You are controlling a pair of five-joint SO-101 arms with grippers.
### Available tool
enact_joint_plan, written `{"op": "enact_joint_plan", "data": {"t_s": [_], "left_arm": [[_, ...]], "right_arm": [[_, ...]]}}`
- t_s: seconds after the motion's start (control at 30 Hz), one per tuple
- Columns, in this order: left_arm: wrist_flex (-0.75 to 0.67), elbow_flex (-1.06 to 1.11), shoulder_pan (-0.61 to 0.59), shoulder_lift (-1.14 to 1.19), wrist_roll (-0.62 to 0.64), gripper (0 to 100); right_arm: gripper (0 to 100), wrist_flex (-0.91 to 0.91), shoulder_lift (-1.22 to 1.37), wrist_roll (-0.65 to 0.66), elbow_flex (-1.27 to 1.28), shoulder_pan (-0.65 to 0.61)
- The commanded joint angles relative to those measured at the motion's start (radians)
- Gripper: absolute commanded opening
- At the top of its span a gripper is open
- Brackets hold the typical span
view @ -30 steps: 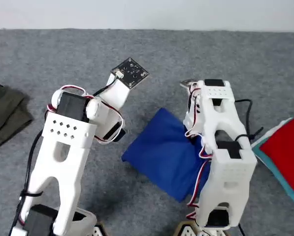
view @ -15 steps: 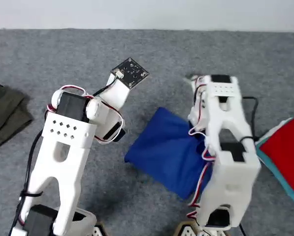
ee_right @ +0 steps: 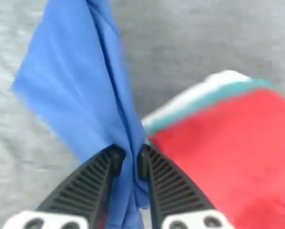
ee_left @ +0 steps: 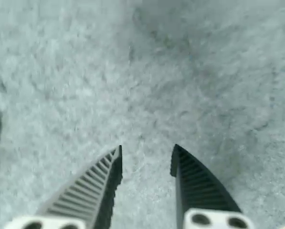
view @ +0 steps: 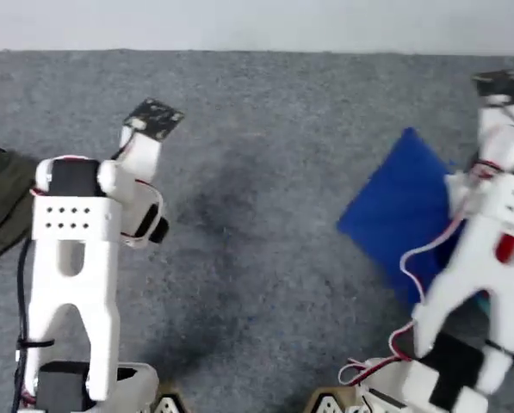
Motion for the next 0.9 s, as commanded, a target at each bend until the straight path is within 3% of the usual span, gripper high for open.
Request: {"op": "enact_joint_plan", "data": {"t_s": [0.0, 0.17, 0.3, 0.6, 0.87], "left_arm": [[0.031, 0.004, -0.086, -0.037, -0.015, 16], [0.031, 0.004, -0.166, -0.037, -0.046, 16], [0.031, 0.004, -0.233, -0.037, -0.112, 16], [0.031, 0.004, -0.379, -0.037, -0.210, 16], [0.031, 0.004, -0.443, -0.037, -0.227, 16]], "right_arm": [[0.9, -0.067, -0.053, 0.109, -0.015, 0.153], [0.9, -0.285, 0.039, 0.187, -0.017, 0.364], [0.9, -0.430, 0.124, 0.238, -0.020, 0.458], [0.9, -0.441, 0.268, 0.249, -0.269, 0.568], [0.9, -0.429, 0.446, 0.249, -0.428, 0.578]]}}
